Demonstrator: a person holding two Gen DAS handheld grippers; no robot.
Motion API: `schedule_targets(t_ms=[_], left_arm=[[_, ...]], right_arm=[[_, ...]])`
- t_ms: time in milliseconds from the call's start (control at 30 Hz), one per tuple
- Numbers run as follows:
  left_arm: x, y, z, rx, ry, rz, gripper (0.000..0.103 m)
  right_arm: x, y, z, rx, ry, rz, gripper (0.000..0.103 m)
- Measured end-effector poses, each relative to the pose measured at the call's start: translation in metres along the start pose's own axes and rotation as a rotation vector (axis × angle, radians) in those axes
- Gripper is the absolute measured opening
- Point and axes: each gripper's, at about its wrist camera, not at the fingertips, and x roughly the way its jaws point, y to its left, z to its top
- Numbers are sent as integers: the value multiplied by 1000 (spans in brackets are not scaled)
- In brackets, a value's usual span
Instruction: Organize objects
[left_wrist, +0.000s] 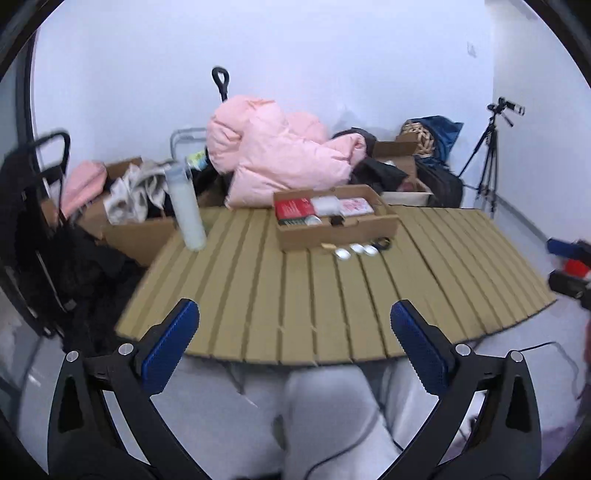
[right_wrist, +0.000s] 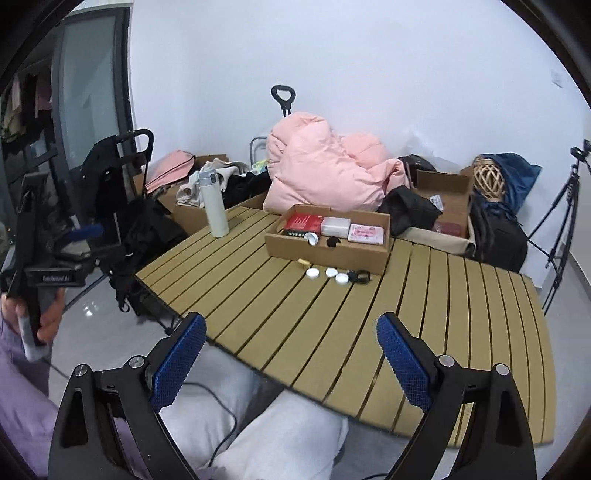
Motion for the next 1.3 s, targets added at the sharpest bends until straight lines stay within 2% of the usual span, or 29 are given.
schedule_targets(t_ms=[67, 133, 200, 267, 467, 600, 667, 700, 733, 933, 967, 1033, 1167, 1233, 1267, 1300], left_arm=[[5, 0, -8, -16, 35, -4, 103], [16, -4, -9, 11, 73, 9, 103], [23, -4, -9, 8, 81, 29, 103], [30, -3, -12, -17, 89, 11, 103], [88, -10, -12, -15, 152, -33, 103], [151, -19, 6, 8, 133, -46, 101], [190, -22, 14, 1, 152, -62, 95], [215, -23, 19, -1, 165, -82, 85], [234, -26, 22, -1, 182, -86, 81], [345, -38, 45, 18, 248, -67, 79], [358, -39, 49, 19, 253, -62, 79], [381, -42, 55, 29, 254, -68, 79], [410, -51, 57, 62, 265, -86, 76], [421, -55, 54, 71, 277, -92, 62], [424, -55, 52, 66, 282, -88, 58], [428, -54, 49, 56, 288, -94, 47]], right_arm=[[2, 9, -11, -21, 28, -8, 96], [10, 12, -11, -31, 55, -31, 96], [13, 11, -9, -27, 46, -52, 96], [15, 5, -12, -2, 31, -53, 96], [63, -20, -31, 65, 100, -43, 95], [110, -38, -28, 85, 107, -41, 81], [140, -45, -23, 86, 116, -51, 68], [158, -50, -22, 93, 122, -65, 65], [176, -54, -21, 102, 133, -68, 63], [290, -90, 2, 145, 175, -58, 48], [311, -98, 7, 167, 195, -60, 42], [346, -115, 12, 227, 212, -61, 40], [385, -129, 15, 281, 244, -85, 35], [393, -129, 12, 279, 239, -102, 30], [397, -126, 10, 265, 253, -107, 29], [402, -125, 9, 255, 272, -104, 29]])
